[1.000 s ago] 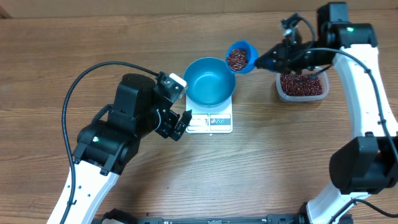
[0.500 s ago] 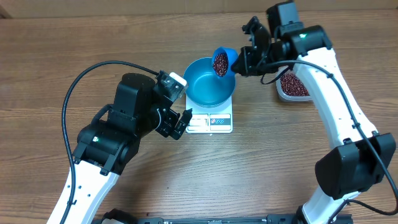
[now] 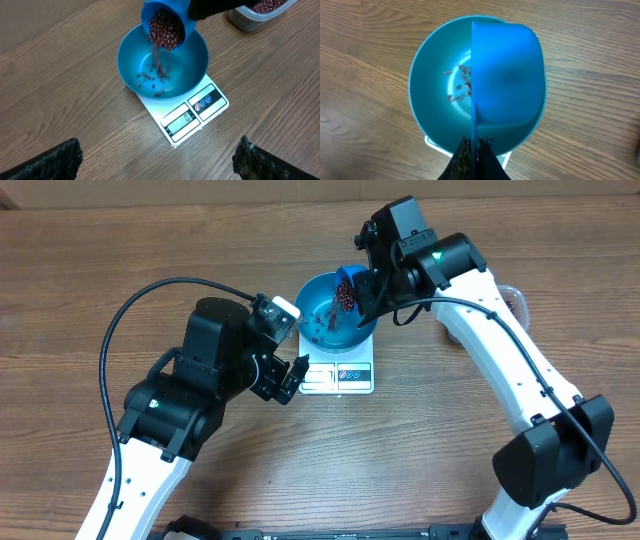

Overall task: Scoop item into bowl and weigh 150g on scale
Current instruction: 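Tilt the scoop with the right gripper to pour beans into the bowl, then move the empty scoop back to the bean tub with the right gripper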

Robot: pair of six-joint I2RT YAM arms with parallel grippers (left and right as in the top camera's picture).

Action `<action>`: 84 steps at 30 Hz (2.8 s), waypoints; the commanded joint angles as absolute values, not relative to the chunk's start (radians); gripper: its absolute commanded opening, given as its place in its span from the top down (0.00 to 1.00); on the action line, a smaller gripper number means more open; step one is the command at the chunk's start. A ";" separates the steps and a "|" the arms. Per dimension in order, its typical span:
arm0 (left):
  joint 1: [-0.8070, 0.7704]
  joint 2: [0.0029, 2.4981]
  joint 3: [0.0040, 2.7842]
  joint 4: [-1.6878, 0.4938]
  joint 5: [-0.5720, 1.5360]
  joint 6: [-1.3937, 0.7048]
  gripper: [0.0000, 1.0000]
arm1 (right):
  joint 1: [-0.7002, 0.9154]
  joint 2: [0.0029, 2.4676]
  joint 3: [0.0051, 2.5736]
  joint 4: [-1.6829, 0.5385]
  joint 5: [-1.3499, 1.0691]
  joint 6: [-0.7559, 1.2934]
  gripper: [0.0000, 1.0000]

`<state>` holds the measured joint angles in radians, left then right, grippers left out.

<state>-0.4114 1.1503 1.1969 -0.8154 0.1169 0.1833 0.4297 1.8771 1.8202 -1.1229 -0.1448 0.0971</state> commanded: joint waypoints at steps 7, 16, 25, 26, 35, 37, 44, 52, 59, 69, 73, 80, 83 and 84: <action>-0.406 1.150 1.200 -0.810 0.128 0.176 0.01 | 0.516 1.874 1.854 -1.107 0.066 0.109 0.96; -0.406 1.150 1.200 -0.810 0.128 0.176 0.01 | 0.604 1.874 1.855 -1.089 0.253 0.142 0.96; -0.406 1.150 1.200 -0.810 0.128 0.176 0.00 | 0.628 1.874 1.855 -1.073 0.345 0.192 0.96; -0.406 1.150 1.200 -0.810 0.127 0.176 0.00 | 0.628 1.874 1.855 -1.070 0.340 0.192 0.96; -0.406 1.150 1.200 -0.810 0.128 0.176 0.00 | 0.628 1.874 1.855 -1.063 0.336 0.190 0.96; -0.406 1.150 1.200 -0.810 0.128 0.176 0.00 | 0.628 1.874 1.855 -1.064 0.336 0.179 0.96; -0.406 1.150 1.200 -0.810 0.128 0.176 0.01 | 0.628 1.874 1.855 -1.089 0.336 0.073 0.96; -0.406 1.150 1.200 -0.810 0.128 0.176 0.01 | 0.628 1.874 1.855 -1.079 0.328 0.037 0.96; -0.406 1.150 1.200 -0.811 0.127 0.176 0.00 | 0.628 1.860 1.855 -1.073 0.234 0.174 0.96; -0.406 1.150 1.200 -0.811 0.127 0.176 0.00 | 0.567 1.763 1.855 -1.034 0.458 0.214 0.96; -0.406 1.150 1.200 -0.811 0.127 0.176 0.00 | 0.529 1.757 1.855 -1.058 0.555 0.214 0.96; -0.406 1.150 1.200 -0.811 0.127 0.176 0.00 | 0.409 1.763 1.853 -1.143 0.605 0.241 0.96; -0.406 1.150 1.200 -0.811 0.128 0.176 0.00 | 0.327 1.775 1.853 -1.196 0.591 0.263 0.96; -0.406 1.150 1.200 -0.811 0.127 0.176 0.00 | 0.312 1.777 1.853 -1.208 0.584 0.263 0.96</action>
